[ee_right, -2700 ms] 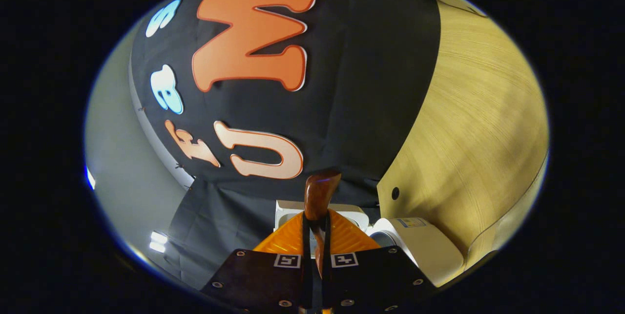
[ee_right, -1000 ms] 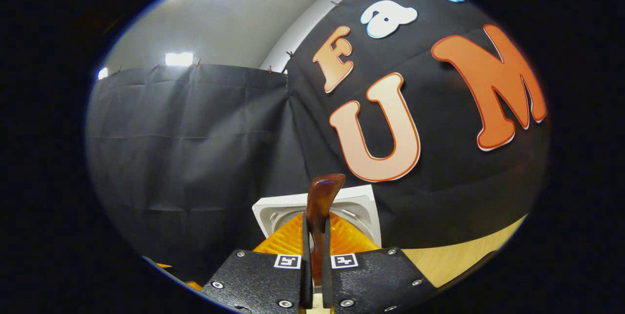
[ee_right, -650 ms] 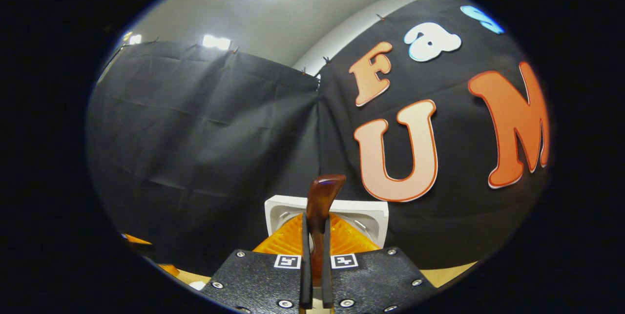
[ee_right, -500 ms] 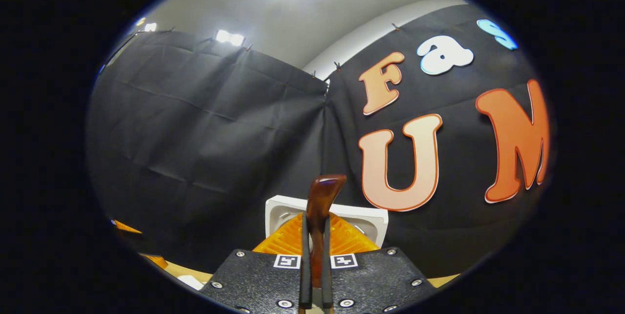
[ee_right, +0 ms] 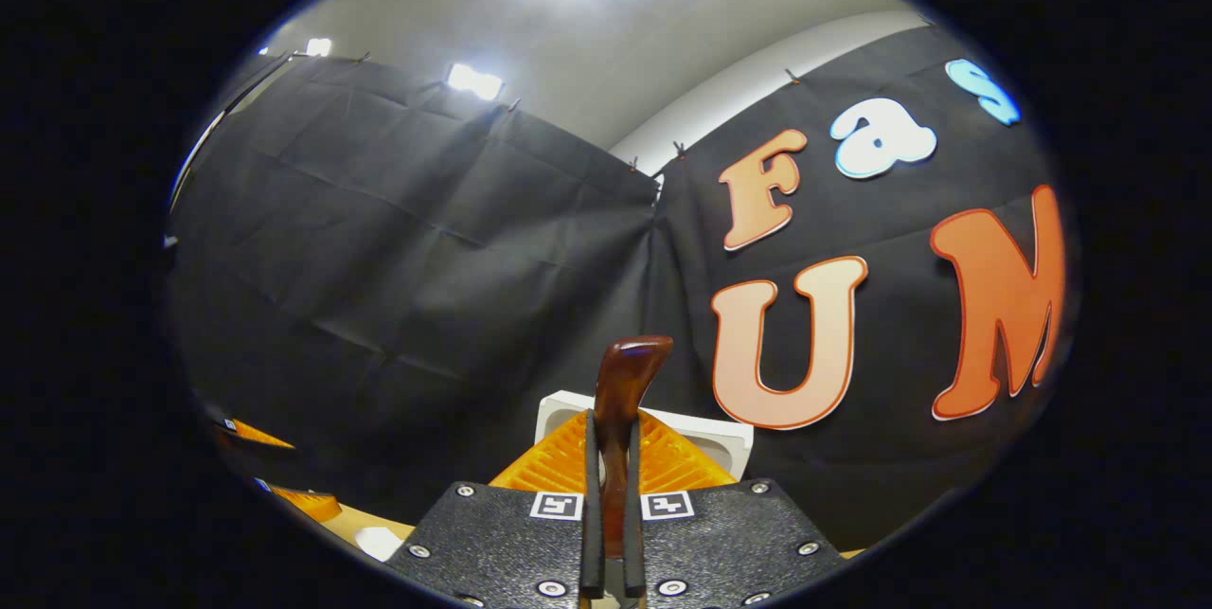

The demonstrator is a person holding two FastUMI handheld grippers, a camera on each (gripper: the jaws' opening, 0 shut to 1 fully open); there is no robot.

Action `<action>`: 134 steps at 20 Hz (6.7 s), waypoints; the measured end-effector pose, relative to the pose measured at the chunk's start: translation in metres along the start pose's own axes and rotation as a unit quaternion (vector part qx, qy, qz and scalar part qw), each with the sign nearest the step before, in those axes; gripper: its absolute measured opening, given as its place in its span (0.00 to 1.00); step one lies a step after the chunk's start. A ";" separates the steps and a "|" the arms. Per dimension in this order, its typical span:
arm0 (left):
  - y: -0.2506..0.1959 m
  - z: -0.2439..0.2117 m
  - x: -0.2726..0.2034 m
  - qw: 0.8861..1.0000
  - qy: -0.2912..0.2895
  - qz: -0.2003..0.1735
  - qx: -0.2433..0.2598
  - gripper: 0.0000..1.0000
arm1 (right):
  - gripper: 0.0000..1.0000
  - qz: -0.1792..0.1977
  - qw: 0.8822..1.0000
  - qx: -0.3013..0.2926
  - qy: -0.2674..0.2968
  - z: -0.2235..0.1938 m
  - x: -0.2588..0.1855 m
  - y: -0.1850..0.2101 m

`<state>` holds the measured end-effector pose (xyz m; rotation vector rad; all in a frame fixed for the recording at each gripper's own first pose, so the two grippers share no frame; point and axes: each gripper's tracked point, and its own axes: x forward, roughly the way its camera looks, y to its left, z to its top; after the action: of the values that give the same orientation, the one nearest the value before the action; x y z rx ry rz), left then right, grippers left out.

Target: Close the left gripper, press the button to open the rice cooker; take a wooden spoon from the chopstick holder with the right hand, scoop a spoonful of rice and pour it into the rice cooker, then put the wooden spoon back into the chopstick holder.

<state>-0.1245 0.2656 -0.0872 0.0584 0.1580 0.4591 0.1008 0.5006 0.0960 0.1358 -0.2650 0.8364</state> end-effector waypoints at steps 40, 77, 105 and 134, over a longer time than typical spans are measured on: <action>-0.162 0.021 0.000 0.991 -0.015 -0.134 -0.010 0.97 | 0.08 -0.472 0.865 0.103 0.137 0.001 -0.472 -0.236; -0.158 0.215 0.199 0.991 -0.115 -0.071 -0.005 0.93 | 0.45 -0.475 0.843 0.148 0.205 -0.054 -0.559 -0.252; -0.208 0.170 0.274 0.983 0.054 -0.173 -0.005 0.82 | 0.77 -0.473 0.862 0.084 0.162 0.015 -0.539 -0.251; -0.184 -0.041 0.082 0.955 0.254 -0.153 0.027 0.83 | 0.81 -0.411 0.898 0.013 0.157 0.012 -0.526 -0.229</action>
<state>0.0213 0.1384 -0.1561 -0.0322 0.6769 0.1508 -0.0667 -0.0303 -0.0453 0.1193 0.1186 0.0072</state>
